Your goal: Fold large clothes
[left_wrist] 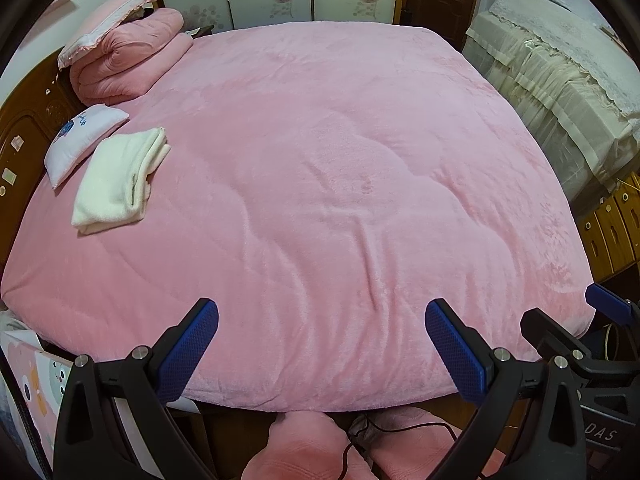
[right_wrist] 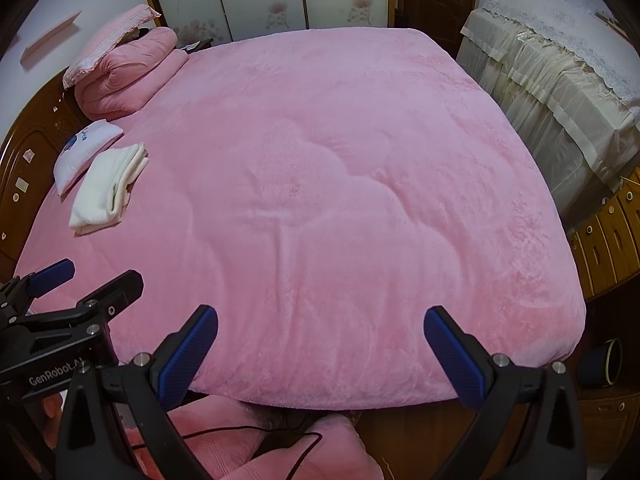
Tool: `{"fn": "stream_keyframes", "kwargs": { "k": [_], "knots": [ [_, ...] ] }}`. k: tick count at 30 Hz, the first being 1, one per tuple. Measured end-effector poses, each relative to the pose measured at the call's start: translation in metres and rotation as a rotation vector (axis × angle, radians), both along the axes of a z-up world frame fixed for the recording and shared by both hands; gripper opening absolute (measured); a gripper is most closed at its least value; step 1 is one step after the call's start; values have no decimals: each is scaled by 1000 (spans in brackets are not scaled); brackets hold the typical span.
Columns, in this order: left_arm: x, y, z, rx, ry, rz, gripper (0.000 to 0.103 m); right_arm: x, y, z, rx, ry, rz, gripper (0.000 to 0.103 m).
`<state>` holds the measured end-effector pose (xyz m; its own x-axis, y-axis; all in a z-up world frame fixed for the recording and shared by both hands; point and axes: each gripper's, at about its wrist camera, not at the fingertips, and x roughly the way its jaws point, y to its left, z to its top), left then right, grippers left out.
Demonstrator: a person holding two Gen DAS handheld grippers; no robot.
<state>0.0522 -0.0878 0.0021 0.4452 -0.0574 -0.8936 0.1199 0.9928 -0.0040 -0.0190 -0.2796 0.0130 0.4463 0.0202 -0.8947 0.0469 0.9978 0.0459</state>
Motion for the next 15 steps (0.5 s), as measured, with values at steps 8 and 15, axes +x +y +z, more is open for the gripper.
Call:
{"fn": "stream_keyframes", "kwargs": {
  "k": [8,15],
  "knots": [
    [0,-2,1,6,-7,0,102,-1,1,-3,4,3,-3,103],
    [0,-8,3,13,-13,2,102,0,1,-3,6,5,-3,103]
  ]
}}
